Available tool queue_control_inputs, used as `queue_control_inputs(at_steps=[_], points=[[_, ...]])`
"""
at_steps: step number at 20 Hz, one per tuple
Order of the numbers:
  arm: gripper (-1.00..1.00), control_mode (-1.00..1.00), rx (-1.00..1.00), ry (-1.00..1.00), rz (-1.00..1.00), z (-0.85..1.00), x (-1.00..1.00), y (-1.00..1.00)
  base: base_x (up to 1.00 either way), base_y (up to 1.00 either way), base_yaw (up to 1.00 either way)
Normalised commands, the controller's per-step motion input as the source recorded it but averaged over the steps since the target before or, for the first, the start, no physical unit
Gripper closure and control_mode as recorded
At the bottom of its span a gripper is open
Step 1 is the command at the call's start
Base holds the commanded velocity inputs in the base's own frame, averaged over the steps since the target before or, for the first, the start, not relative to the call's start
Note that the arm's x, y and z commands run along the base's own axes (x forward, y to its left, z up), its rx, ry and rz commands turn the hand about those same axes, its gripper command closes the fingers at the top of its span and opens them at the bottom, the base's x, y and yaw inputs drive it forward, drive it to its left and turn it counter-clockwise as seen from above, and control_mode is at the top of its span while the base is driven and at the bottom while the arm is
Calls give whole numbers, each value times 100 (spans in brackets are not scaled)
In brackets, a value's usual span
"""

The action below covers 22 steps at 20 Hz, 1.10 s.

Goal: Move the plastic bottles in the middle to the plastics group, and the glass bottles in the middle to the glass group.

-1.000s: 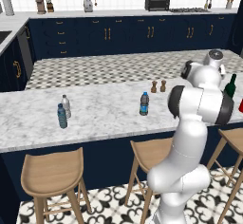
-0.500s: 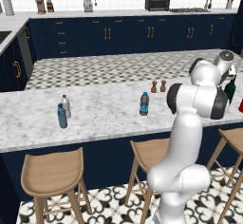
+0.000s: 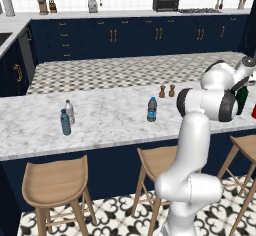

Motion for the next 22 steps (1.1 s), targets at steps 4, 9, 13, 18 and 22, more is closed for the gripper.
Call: queue_control_inputs(at_steps=[4, 9, 13, 18, 22], points=[[100, -100, 0, 0, 0, -29, 11, -36, 0, 0, 0], [100, -100, 1, 3, 0, -36, 15, -16, 0, 0, 0], [100, -100, 0, 3, 0, -36, 16, -13, 0, 0, 0], [-100, -100, 0, 2, 2, -41, 0, -1, 0, 0, 0], [-100, -100, 0, 0, 1, -12, -2, 7, 0, 0, 0]])
